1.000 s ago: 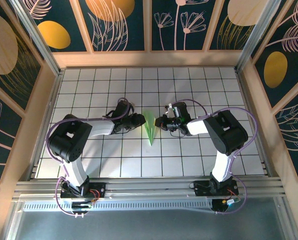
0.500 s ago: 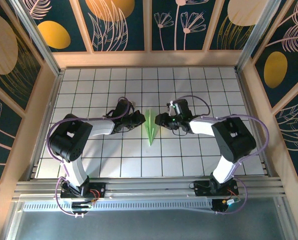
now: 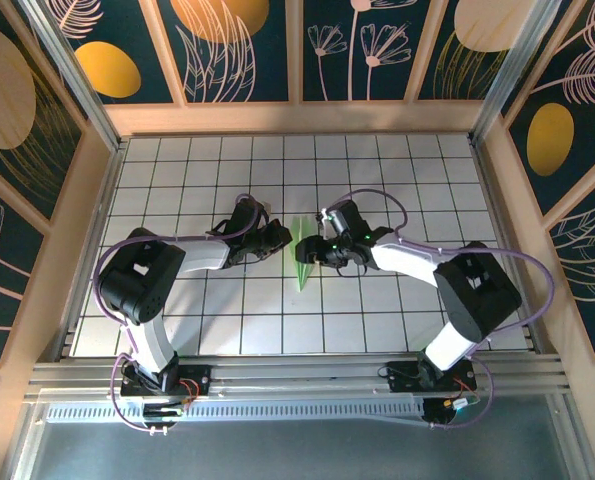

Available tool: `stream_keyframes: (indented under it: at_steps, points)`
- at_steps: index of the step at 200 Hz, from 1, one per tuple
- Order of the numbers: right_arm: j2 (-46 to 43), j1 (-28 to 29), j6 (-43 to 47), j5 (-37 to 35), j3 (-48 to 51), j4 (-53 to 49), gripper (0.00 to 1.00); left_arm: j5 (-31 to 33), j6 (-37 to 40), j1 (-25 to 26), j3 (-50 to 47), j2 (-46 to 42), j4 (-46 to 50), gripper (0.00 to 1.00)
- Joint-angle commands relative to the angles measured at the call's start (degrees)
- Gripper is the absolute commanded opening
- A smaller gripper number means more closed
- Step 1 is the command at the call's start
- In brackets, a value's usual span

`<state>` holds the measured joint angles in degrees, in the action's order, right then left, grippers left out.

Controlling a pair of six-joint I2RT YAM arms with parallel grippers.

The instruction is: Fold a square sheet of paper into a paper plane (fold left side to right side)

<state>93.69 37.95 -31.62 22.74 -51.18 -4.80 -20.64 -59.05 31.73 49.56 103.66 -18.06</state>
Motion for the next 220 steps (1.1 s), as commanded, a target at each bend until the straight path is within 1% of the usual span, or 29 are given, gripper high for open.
stream_keyframes:
  at_steps: [1, 47, 86, 123, 156, 175, 186, 203, 220]
  points:
    - [2.8, 1.2, 0.5, -1.7, -3.3, -1.9, 0.61, -1.2, -1.5, 0.4, 0.3, 0.1, -1.7, 0.00]
    - [6.7, 1.8, 1.5, -3.2, -6.8, -2.7, 0.63, -1.2, -1.6, 0.6, 0.3, 0.1, -1.7, 0.00]
    - [9.6, 2.5, 2.6, -6.6, -10.2, -6.2, 0.63, -1.2, -1.7, 0.6, 0.4, 0.2, -1.8, 0.00]
    - [10.6, 2.9, 3.1, -9.5, -11.7, -9.4, 0.57, -1.1, -1.6, 0.6, 0.4, 0.3, -1.8, 0.00]
    - [10.6, 3.2, 3.6, -11.8, -12.4, -11.8, 0.45, -1.0, -1.5, 0.6, 0.4, 0.4, -1.8, 0.00]
    - [10.6, 3.2, 3.8, -12.5, -12.5, -12.5, 0.41, -1.1, -1.8, 0.6, 0.4, 0.4, -2.1, 0.00]
    - [10.5, 3.3, 3.8, -12.7, -12.3, -12.5, 0.41, -1.2, -2.1, 0.6, 0.2, 0.4, -2.5, 0.00]
    - [10.1, 3.2, 3.6, -12.5, -11.3, -11.0, 0.45, -1.4, -2.9, 0.6, -0.3, 0.2, -3.4, 0.00]
    - [9.8, 3.3, 3.2, -12.3, -10.6, -10.0, 0.45, -1.2, -3.2, 0.6, -0.6, 0.1, -3.5, 0.00]
